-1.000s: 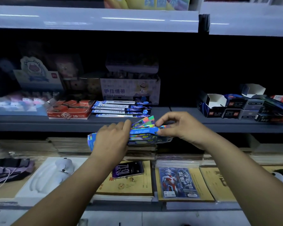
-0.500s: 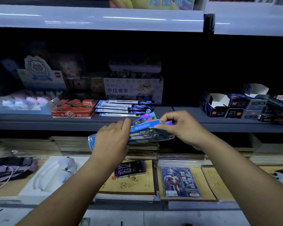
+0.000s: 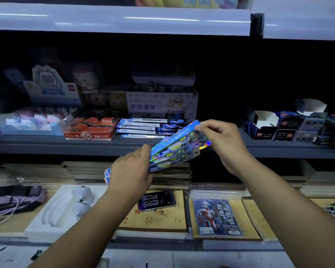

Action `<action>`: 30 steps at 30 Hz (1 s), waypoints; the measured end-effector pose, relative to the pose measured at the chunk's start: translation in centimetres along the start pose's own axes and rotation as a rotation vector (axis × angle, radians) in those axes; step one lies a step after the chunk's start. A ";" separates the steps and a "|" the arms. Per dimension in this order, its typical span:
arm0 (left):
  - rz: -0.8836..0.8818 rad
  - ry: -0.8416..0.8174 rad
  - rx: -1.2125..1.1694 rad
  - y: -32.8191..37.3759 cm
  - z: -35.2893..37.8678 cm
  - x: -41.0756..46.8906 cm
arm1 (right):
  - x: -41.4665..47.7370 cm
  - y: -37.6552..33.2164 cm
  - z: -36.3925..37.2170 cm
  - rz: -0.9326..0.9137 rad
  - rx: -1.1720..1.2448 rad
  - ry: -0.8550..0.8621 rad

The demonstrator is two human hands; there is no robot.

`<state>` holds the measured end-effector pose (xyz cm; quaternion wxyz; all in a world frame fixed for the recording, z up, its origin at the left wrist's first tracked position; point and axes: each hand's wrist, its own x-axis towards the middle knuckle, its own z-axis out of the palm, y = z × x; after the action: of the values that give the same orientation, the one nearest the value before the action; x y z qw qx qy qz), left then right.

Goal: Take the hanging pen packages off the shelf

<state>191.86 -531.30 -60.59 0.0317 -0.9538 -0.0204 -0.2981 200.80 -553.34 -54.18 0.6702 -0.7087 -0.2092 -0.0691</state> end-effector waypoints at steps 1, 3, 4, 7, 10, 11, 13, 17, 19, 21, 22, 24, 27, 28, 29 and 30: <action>-0.012 -0.014 -0.006 0.1 -0.1 -0.1 | -0.1 0.1 0.2 0.017 0.009 -0.017; -0.038 -0.059 -0.014 0.4 -0.4 -0.2 | -0.3 -0.1 0.6 0.041 0.004 -0.058; -0.054 -0.078 -0.025 0.4 -0.5 -0.2 | -0.4 -0.4 0.7 0.049 0.008 -0.073; -0.099 -0.102 -0.075 0.1 -0.5 -0.2 | -0.5 -1.3 0.3 0.104 0.093 -0.112; -0.110 -0.112 -0.095 0.0 -0.6 -0.2 | -0.6 -1.7 -0.2 0.132 0.097 -0.205; -0.112 -0.113 -0.099 0.0 -0.6 -0.2 | -0.6 -1.7 -0.4 0.140 0.098 -0.242; -0.113 -0.118 -0.111 0.0 -0.6 -0.1 | -0.5 -1.7 -0.5 0.164 0.122 -0.288; -0.110 -0.122 -0.134 0.2 -0.6 -0.1 | -0.3 -1.5 -0.1 0.122 0.013 -0.203; -0.107 -0.121 -0.137 0.4 -0.8 -0.1 | -0.4 -1.3 0.4 0.114 -0.030 -0.157; -0.097 -0.126 -0.122 0.6 -0.9 0.0 | -0.4 -1.3 1.0 0.156 -0.023 -0.129; -0.090 -0.129 -0.112 0.7 -0.9 0.0 | -0.4 -1.2 1.3 0.184 -0.027 -0.122; -0.079 -0.142 -0.096 0.6 -1.0 0.0 | -0.5 -1.1 1.8 0.232 -0.048 -0.109; -0.077 -0.179 -0.121 0.5 -0.9 0.0 | -0.4 -0.9 2.1 0.249 -0.050 -0.107; -0.083 -0.191 -0.160 0.5 -0.8 0.0 | -0.4 -1.0 2.1 0.257 -0.028 -0.121; -0.091 -0.201 -0.204 0.4 -0.8 -0.1 | -0.3 -1.2 2.0 0.269 0.000 -0.141; -0.097 -0.211 -0.240 0.4 -0.7 -0.1 | -0.3 -1.4 1.8 0.282 0.027 -0.164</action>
<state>191.43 -531.70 -60.07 -0.0992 -0.9746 -0.0338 -0.1977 199.72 -551.60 -53.19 0.6635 -0.7251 -0.1626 0.0866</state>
